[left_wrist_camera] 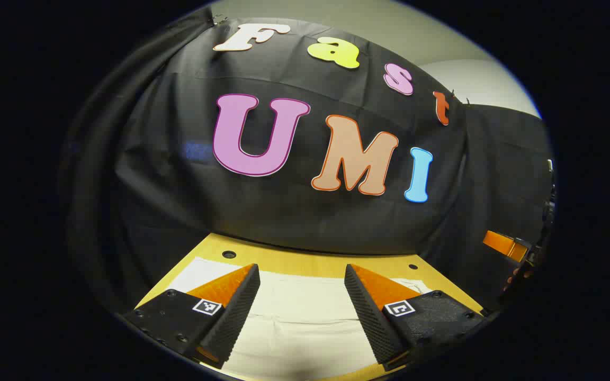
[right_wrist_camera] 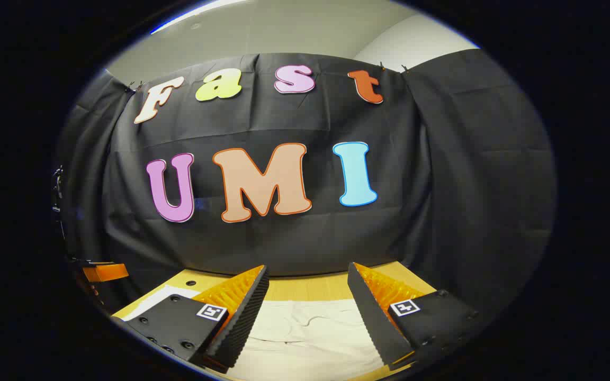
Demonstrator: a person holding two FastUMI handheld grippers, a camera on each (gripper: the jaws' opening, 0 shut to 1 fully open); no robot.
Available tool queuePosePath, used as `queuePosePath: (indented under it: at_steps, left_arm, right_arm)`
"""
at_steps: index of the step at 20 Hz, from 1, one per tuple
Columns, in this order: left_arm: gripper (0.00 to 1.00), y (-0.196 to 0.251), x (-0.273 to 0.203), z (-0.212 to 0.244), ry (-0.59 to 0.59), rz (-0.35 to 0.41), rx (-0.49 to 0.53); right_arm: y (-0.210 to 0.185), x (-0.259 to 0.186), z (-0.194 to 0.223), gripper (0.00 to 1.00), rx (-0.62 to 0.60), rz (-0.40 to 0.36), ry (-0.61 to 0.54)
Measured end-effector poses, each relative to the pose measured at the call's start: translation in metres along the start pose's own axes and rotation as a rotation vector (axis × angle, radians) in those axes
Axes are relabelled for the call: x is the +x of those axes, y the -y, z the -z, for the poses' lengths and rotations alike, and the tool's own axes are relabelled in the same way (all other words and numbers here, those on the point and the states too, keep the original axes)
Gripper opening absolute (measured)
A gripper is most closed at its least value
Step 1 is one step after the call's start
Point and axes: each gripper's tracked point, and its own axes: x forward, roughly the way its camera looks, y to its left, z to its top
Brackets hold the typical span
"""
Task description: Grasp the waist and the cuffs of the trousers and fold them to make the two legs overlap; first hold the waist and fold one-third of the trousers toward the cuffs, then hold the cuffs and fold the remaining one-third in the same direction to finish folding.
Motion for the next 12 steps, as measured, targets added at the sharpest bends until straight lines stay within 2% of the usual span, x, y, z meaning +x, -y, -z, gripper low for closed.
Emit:
queuePosePath:
  at_steps: [6, 7, 8, 9, 12]
  left_arm:
    - [0.96, -0.006, -0.007, -0.001, -0.003, -0.016, 0.032]
    - [0.95, -0.006, -0.009, -0.001, -0.002, -0.018, 0.037]
    - [0.95, -0.006, -0.01, -0.002, 0.0, -0.016, 0.04]
    - [0.95, -0.005, -0.011, -0.001, -0.002, -0.016, 0.042]
    - [0.95, -0.008, -0.017, 0.003, -0.007, -0.022, 0.048]
  right_arm:
    - [-0.005, -0.006, 0.009, 0.96, -0.05, -0.03, -0.018]
    - [-0.006, -0.007, 0.011, 0.92, -0.051, -0.036, -0.022]
    - [-0.006, -0.008, 0.011, 0.96, -0.053, -0.04, -0.025]
    - [-0.006, -0.01, 0.011, 0.92, -0.057, -0.043, -0.025]
    - [-0.005, -0.015, 0.012, 0.96, -0.067, -0.046, -0.024]
